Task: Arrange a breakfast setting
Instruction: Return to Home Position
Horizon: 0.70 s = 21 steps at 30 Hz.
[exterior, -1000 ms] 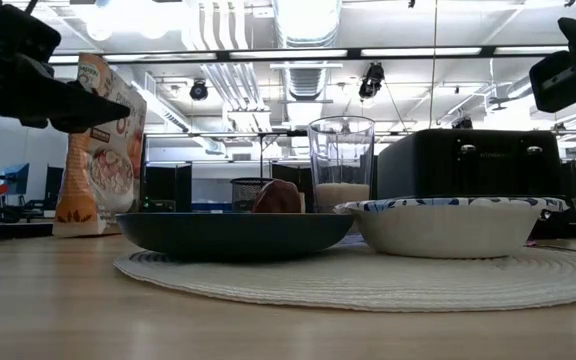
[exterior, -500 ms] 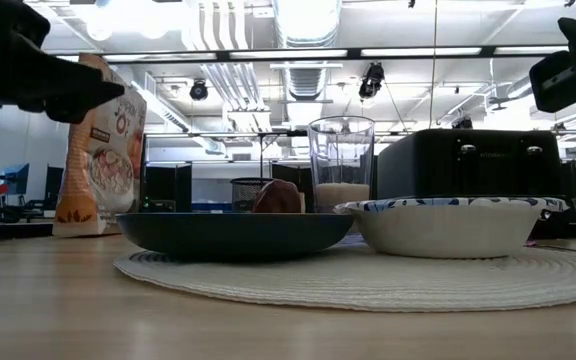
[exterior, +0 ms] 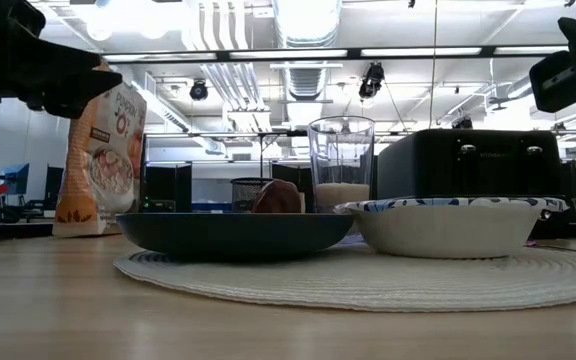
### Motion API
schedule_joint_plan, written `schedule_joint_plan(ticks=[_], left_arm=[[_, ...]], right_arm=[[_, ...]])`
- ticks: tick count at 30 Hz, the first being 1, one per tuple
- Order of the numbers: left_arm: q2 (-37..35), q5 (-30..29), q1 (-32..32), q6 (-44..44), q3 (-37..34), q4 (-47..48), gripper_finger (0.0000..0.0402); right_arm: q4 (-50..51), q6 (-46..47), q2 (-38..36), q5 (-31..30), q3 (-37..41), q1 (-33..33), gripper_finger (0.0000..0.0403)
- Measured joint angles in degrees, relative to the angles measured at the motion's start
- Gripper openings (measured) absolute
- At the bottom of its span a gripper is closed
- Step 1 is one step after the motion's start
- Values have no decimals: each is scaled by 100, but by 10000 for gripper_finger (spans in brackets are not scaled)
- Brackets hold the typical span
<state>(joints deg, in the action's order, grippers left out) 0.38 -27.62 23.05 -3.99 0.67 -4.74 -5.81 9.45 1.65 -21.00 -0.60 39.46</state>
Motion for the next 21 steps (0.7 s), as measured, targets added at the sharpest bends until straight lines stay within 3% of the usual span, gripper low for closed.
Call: schedule_joint_plan(ticks=[21], left_arm=[[114, 0, 0, 0, 0, -61, 236]], right_arm=[[-1, -2, 0, 0, 0, -1, 68]])
